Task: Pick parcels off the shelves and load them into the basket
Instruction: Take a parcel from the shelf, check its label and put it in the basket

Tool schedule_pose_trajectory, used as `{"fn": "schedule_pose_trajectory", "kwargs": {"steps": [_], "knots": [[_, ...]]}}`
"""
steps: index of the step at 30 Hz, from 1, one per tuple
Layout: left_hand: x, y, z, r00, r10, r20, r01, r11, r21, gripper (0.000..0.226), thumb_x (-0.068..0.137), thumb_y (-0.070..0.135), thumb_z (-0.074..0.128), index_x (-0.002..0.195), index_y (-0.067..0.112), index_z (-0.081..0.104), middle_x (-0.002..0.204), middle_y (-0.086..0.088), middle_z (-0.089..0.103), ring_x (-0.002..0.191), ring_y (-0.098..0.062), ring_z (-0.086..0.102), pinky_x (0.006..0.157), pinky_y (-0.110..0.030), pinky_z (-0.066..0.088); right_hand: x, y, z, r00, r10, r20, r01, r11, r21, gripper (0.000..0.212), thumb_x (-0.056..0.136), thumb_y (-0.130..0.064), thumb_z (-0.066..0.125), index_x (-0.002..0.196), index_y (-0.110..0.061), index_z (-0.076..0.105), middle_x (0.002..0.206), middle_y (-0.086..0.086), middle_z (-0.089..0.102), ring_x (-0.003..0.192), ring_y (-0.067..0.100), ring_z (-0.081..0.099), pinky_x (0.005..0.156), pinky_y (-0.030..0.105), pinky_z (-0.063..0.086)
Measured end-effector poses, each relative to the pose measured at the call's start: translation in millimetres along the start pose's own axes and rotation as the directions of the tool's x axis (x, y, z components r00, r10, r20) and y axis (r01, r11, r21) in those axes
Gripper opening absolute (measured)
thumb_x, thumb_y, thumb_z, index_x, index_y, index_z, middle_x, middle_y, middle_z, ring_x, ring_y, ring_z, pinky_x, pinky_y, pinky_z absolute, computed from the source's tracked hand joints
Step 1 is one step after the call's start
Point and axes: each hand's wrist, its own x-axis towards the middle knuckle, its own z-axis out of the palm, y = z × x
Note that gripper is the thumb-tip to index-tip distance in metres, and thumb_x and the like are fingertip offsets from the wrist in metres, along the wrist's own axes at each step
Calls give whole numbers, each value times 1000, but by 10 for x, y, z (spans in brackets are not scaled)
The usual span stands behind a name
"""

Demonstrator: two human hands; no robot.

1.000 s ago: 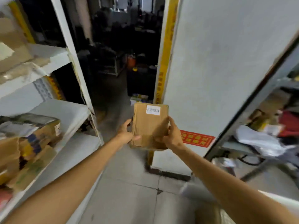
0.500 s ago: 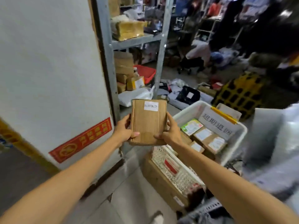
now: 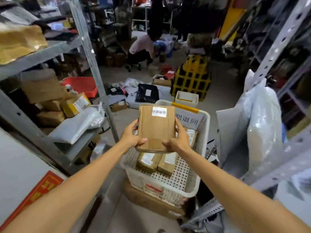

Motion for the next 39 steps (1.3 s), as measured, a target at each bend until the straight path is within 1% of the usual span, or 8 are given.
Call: {"fn": "schedule_pose_trajectory", "kwargs": {"steps": [3,6,12,21,28,31,34,39], "knots": [[260,-27,166,995,-58,82,59,998,-12,101,69,-6,78,150,28,26,143,-5,43,119,-19,45,66,-22,55,108,158,-82,995,92,-45,-91,996,8,108,67,5,79,151,-33,23,135,-1,48,121,18,46,93,36,48],[550,-68,297,982,-100,159,103,995,-11,103,70,-7,77,150,29,25,144,-6,41,125,-26,44,72,-37,58,251,285,-103,977,185,-107,-184,983,25,109,66,4,80,150,-35,23,136,0,48,125,22,46,97,42,49],[1141,-179,467,928,-132,350,120,991,55,102,71,-11,75,149,30,25,143,-8,41,115,-22,48,49,-20,51,518,579,105,900,343,-268,-349,937,26,117,56,-8,86,146,-47,23,137,-1,47,126,24,43,104,53,42],[1595,-814,519,842,-248,479,179,966,186,104,65,-7,81,149,23,28,141,-4,47,132,-21,41,100,-25,37,595,971,557,808,504,-304,-514,856,55,114,61,-5,85,150,-40,22,142,-2,47,130,25,44,106,55,39],[1921,-998,649,824,-317,470,255,947,193,98,70,-10,76,149,25,27,143,-5,44,128,-18,43,78,-10,43,953,1248,615,789,564,-244,-560,823,94,109,64,0,83,148,-38,25,141,-1,49,128,24,47,102,51,45],[2275,-986,742,849,-298,437,245,954,175,99,70,-11,75,148,26,27,140,0,44,131,-18,41,91,-21,41,1300,1334,607,816,554,-167,-526,831,182,116,62,2,84,151,-35,21,140,-4,46,125,20,46,100,42,47],[2703,-974,839,868,-300,395,248,952,180,99,72,-12,72,149,30,26,141,-1,44,127,-23,45,75,-26,56,1732,1488,607,851,513,-112,-480,847,229,124,61,7,83,153,-39,13,139,-9,43,126,18,44,102,48,46],[3467,-1004,1035,917,-228,327,164,964,211,97,73,-8,73,150,27,24,144,-3,44,130,-22,44,99,-34,47,2614,1829,586,884,460,-81,-430,870,241,113,72,15,72,154,-34,10,140,-8,37,123,11,38,86,22,50]]}}
